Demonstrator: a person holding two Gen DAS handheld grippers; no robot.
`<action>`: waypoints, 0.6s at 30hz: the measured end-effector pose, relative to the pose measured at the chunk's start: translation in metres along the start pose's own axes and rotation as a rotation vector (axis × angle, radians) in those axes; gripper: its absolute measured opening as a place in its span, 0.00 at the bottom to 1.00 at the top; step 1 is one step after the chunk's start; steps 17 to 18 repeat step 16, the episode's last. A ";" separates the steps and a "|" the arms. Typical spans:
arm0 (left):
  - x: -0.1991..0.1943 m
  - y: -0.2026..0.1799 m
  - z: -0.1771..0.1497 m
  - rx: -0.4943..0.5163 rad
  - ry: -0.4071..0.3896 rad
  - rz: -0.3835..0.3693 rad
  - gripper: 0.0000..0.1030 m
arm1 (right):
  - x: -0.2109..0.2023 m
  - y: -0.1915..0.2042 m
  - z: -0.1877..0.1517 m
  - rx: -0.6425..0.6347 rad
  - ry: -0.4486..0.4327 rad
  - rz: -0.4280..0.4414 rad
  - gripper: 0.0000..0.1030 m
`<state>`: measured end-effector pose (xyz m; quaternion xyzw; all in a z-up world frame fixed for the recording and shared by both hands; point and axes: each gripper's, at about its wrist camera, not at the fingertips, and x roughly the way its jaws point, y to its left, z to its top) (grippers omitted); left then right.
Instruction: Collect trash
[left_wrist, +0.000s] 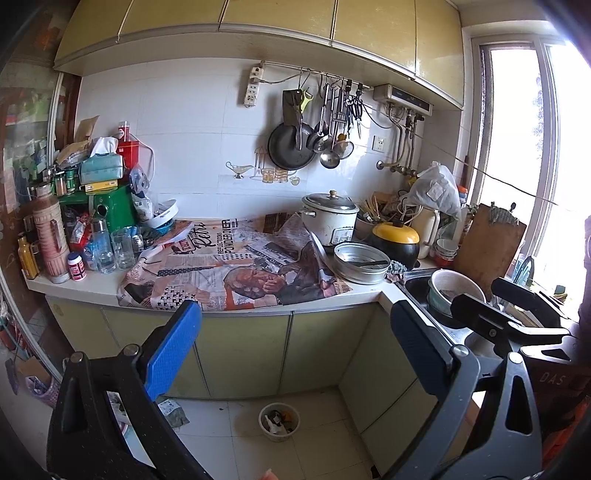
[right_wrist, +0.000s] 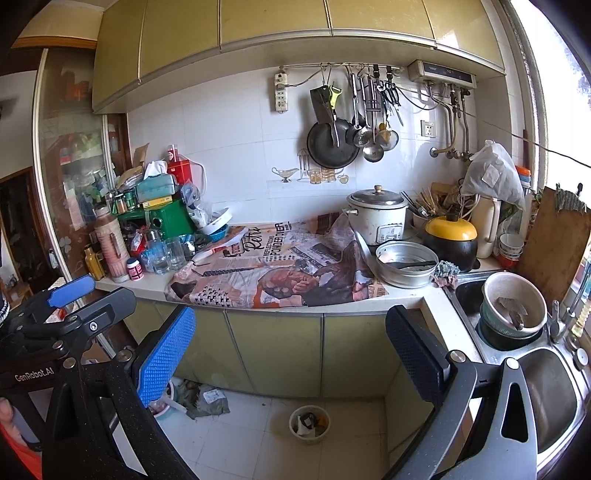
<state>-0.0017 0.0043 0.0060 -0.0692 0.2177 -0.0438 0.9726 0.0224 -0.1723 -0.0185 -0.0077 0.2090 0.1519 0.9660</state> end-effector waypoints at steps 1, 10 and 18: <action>0.001 -0.001 0.000 0.001 0.002 -0.002 1.00 | 0.000 0.000 0.000 0.000 0.001 0.000 0.99; 0.005 -0.003 0.000 0.006 0.003 -0.001 1.00 | 0.003 -0.002 0.000 0.007 0.005 0.004 0.99; 0.016 0.000 0.001 -0.001 0.019 0.006 1.00 | 0.012 -0.005 0.000 0.015 0.017 0.009 0.99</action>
